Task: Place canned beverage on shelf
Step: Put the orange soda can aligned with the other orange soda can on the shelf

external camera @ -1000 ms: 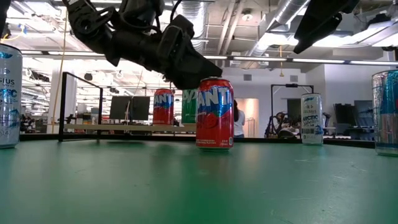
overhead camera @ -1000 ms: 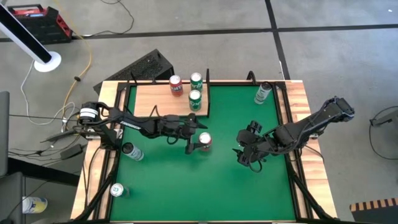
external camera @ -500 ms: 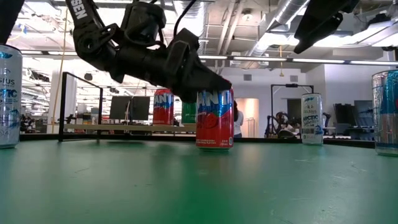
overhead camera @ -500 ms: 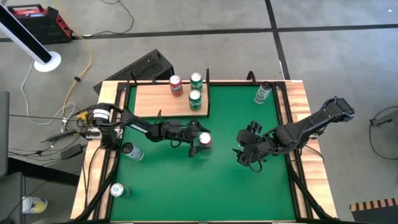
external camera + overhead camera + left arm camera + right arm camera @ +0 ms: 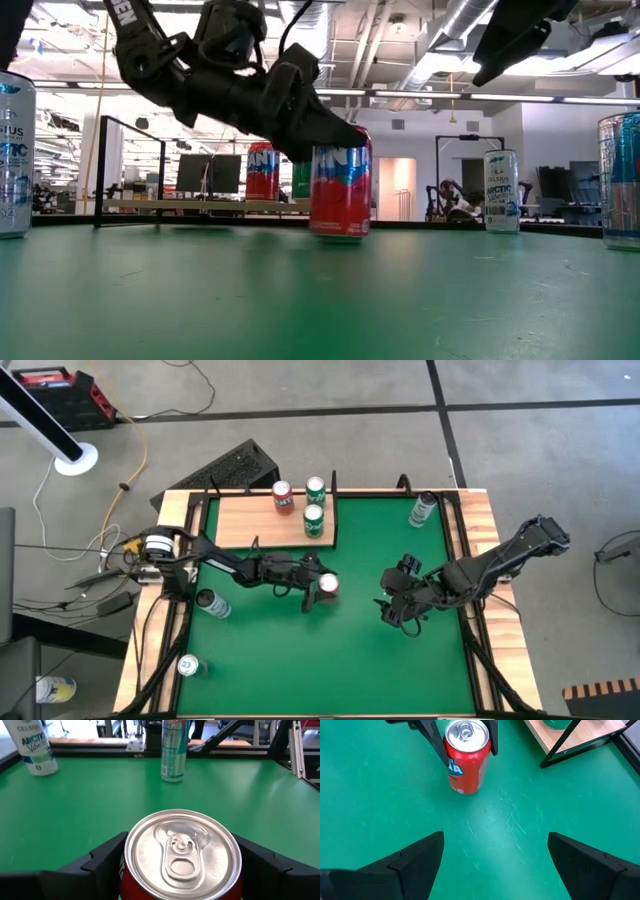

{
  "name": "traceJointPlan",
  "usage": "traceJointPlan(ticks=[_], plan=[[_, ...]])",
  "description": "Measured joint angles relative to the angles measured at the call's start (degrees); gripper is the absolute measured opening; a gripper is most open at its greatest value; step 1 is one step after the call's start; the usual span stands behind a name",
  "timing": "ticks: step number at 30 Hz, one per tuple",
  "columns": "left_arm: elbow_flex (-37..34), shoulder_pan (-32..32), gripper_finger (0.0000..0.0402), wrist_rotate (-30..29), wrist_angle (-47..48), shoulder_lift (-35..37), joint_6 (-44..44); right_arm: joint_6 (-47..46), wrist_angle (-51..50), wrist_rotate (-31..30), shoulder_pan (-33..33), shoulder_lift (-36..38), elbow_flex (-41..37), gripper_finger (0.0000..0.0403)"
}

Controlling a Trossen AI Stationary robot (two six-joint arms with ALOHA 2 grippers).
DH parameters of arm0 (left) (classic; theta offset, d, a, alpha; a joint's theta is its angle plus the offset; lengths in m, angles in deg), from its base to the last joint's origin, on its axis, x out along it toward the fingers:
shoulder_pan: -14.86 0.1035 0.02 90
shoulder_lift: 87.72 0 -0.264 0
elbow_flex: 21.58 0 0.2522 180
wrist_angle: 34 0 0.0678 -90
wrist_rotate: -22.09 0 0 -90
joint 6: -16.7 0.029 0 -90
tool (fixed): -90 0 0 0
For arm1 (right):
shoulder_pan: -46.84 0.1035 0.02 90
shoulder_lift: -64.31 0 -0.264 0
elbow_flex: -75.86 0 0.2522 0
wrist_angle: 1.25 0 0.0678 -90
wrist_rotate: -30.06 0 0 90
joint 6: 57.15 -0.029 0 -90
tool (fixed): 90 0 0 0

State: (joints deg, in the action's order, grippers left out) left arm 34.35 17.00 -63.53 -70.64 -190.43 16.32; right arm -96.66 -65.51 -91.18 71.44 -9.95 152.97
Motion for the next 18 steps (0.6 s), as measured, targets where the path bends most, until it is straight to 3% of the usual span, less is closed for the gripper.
traceJointPlan(ticks=[9,15,18], plan=[[0.04,-0.2,0.0278,-0.71,19.03,21.84,5.34,-1.03,0.25,-0.07,-0.37,0.0,0.0,0.0379],[-0.06,1.25,0.0278,-7.16,33.06,35.27,9.62,-0.9,0.44,-0.2,-1.47,0.0,0.0,0.0379],[-3.59,3.42,0.0278,-11.28,33.94,39.16,10.91,-0.55,0.46,-0.26,-1.95,0.0,0.0,0.0379]])
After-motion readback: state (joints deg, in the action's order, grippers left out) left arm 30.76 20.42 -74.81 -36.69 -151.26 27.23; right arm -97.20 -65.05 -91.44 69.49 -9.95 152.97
